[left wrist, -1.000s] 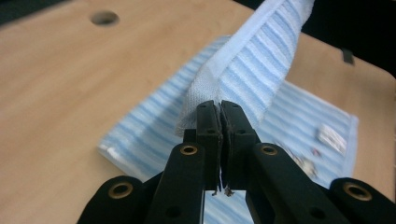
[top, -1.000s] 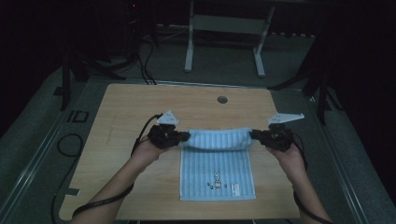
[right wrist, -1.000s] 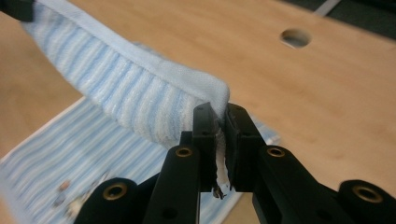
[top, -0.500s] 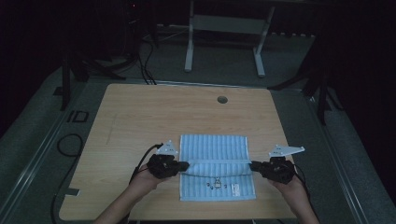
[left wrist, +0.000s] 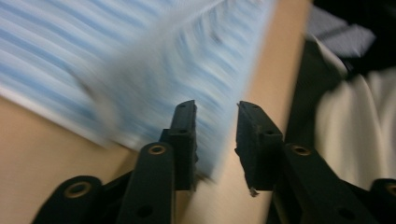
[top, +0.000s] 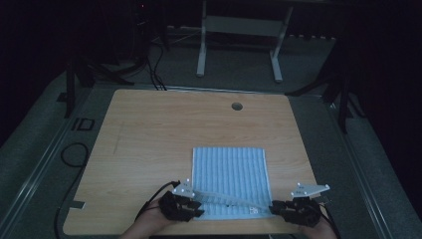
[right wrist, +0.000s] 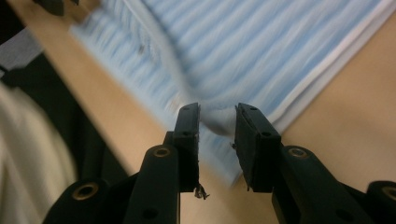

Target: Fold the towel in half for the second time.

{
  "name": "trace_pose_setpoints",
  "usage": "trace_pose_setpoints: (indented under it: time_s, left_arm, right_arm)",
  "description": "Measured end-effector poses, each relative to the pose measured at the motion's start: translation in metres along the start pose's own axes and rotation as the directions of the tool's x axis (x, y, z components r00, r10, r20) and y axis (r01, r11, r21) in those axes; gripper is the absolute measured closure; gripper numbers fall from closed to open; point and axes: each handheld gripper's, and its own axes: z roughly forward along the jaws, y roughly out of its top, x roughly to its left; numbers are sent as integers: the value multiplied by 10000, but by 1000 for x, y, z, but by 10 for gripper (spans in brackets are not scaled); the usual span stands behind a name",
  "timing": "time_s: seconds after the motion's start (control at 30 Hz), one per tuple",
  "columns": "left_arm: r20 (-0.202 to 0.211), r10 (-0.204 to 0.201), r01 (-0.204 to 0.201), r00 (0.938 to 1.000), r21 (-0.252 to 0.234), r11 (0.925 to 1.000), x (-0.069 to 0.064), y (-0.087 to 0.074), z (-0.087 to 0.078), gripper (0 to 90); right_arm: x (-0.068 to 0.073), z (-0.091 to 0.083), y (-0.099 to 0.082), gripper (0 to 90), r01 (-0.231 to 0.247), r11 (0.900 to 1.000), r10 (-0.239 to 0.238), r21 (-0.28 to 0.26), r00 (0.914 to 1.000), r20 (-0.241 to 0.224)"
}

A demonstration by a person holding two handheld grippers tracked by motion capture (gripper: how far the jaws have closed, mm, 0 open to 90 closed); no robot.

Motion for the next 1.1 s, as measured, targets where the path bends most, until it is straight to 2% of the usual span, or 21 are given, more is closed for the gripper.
trace_pose_setpoints:
  time_s: [0.03, 0.07, 0.13, 0.23, 0.27, 0.4, 0.53, 0.6, 0.67, 0.77, 0.87, 1.0, 1.07, 1.1]
  left_arm:
    - [98, 79, -80, 9999, 97, 9999, -3, -2, 0, 645]
    - [109, -21, 20, 9999, 122, 9999, -5, -4, 0, 622]
    - [159, -96, 97, 9998, -39, 9999, -7, -5, -4, 612]
    - [-74, -270, 269, 9996, -70, 9996, -5, -3, -12, 598]
    - [-295, -200, 198, 9994, -66, 9998, -4, -1, -14, 593]
    - [-658, -283, 279, 9974, -61, 9996, 5, 4, -13, 572]
    - [-926, -312, 317, 9952, 31, 9995, 16, 9, -11, 572]
    - [-1202, -446, 460, 9917, 91, 9989, 24, 14, -11, 572]
    - [-1215, -499, 511, 9913, 63, 9987, 28, 17, -12, 571]
    - [-1429, -580, 578, 9880, -57, 9983, 37, 22, -16, 556]
    - [-1764, -678, 652, 9820, -203, 9977, 46, 27, -20, 556]
    - [-2114, -728, 711, 9747, -156, 9973, 59, 33, -22, 556]
    - [-2150, -713, 703, 9740, -125, 9974, 63, 35, -22, 556]
    - [-2255, -756, 730, 9713, -198, 9971, 67, 36, -22, 556]
  right_arm:
    - [2, -1, -8, 641, -153, 9998, 155, 132, 9998, -132]
    - [4, -3, -13, 627, -232, 9994, 237, 274, 9995, -186]
    - [6, -8, -20, 626, -369, 9990, 371, 237, 9993, -79]
    - [6, -12, -20, 614, -397, 9991, 397, 155, 9992, -14]
    - [5, -12, -18, 611, -359, 9993, 359, 143, 9994, 8]
    - [0, -9, -3, 609, -153, 9999, 153, 56, 9998, 82]
    - [-5, 0, 17, 587, 294, 9995, -295, 60, 9995, 145]
    - [-9, 4, 25, 576, 392, 9992, -393, 64, 9989, 244]
    - [-14, 8, 35, 568, 558, 9984, -559, 47, 9979, 312]
    - [-23, 12, 45, 553, 587, 9983, -590, 63, 9974, 415]
    - [-35, 16, 53, 543, 481, 9988, -484, 75, 9976, 493]
    - [-51, 25, 61, 540, 297, 9994, -310, 181, 9967, 745]
    - [-60, 29, 66, 525, 250, 9993, -276, 294, 9953, 932]
    - [-60, 29, 66, 525, 250, 9993, -276, 294, 9953, 932]
